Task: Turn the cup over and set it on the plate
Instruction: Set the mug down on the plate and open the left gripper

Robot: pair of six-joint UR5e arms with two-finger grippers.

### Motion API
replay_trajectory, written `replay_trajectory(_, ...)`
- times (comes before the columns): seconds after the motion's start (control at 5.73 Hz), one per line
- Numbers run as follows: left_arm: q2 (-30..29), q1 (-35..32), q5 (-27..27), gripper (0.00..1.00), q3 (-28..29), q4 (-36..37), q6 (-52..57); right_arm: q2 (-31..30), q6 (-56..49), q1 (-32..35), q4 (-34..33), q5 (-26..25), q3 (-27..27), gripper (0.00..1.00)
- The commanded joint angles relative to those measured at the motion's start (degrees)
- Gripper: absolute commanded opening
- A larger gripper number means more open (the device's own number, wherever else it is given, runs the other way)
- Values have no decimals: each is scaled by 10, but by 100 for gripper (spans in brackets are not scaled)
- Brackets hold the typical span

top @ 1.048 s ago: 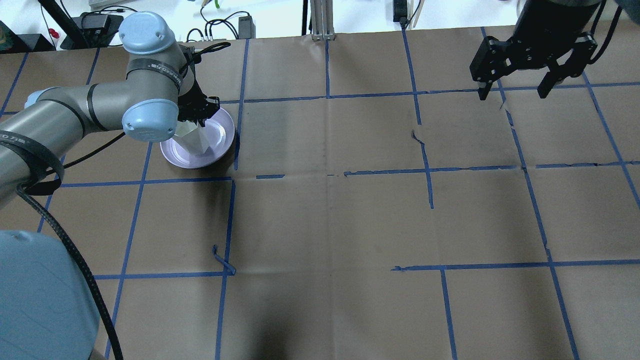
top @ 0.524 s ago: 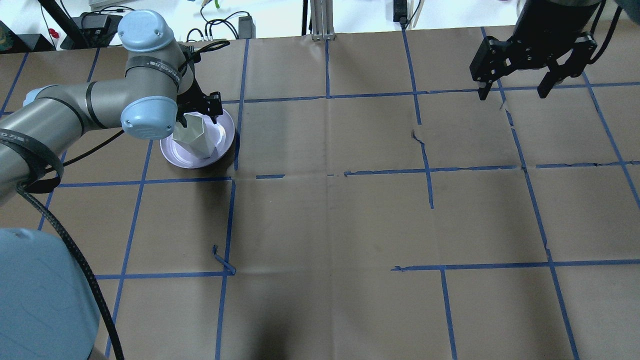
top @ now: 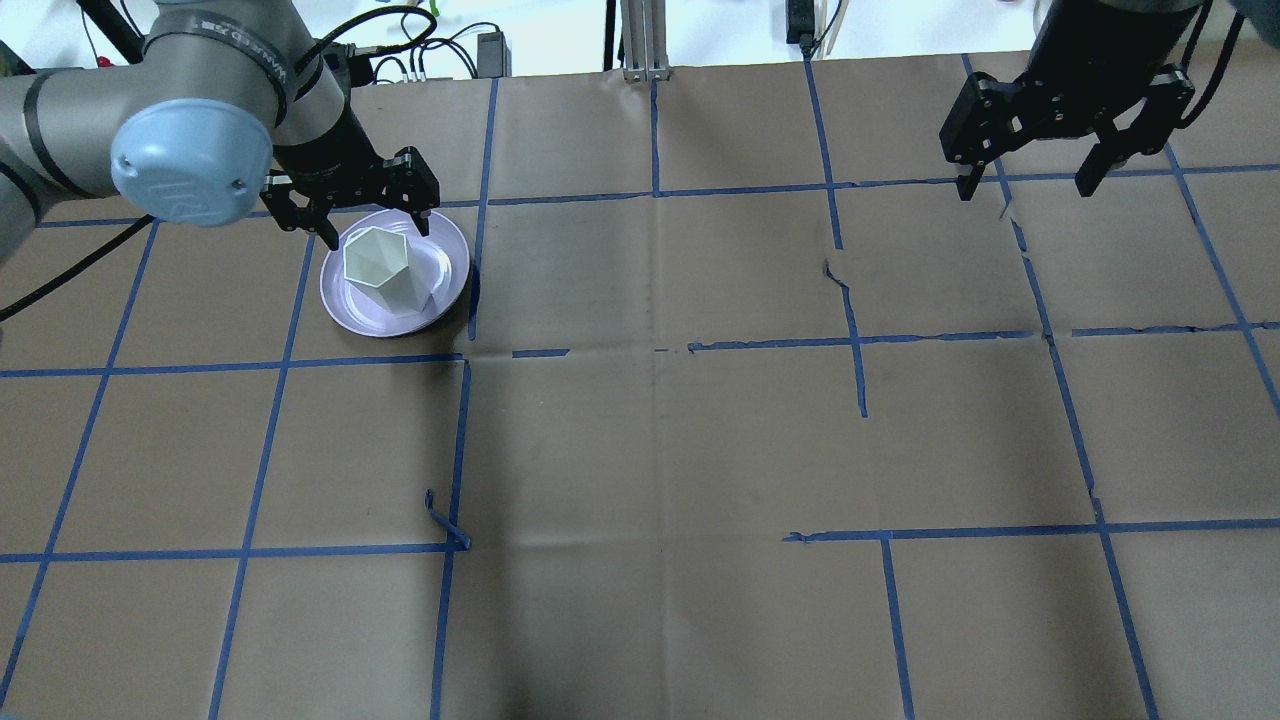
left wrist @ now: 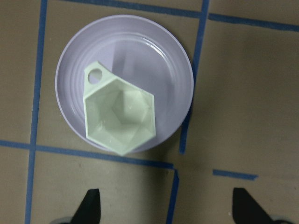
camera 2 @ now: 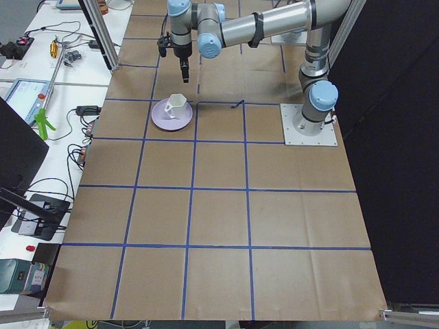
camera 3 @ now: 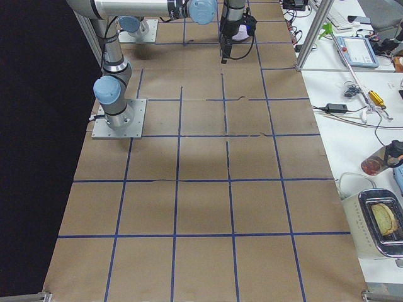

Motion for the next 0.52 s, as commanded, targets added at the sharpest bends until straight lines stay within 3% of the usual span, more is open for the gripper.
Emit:
replay_trajectory(0.0, 58, -28, -19, 98, 41, -147, -6, 0, 0, 0, 0, 0, 0, 100)
replay_trajectory(0.35, 62, -45, 50, 99, 44, -173, -6, 0, 0, 0, 0, 0, 0, 100)
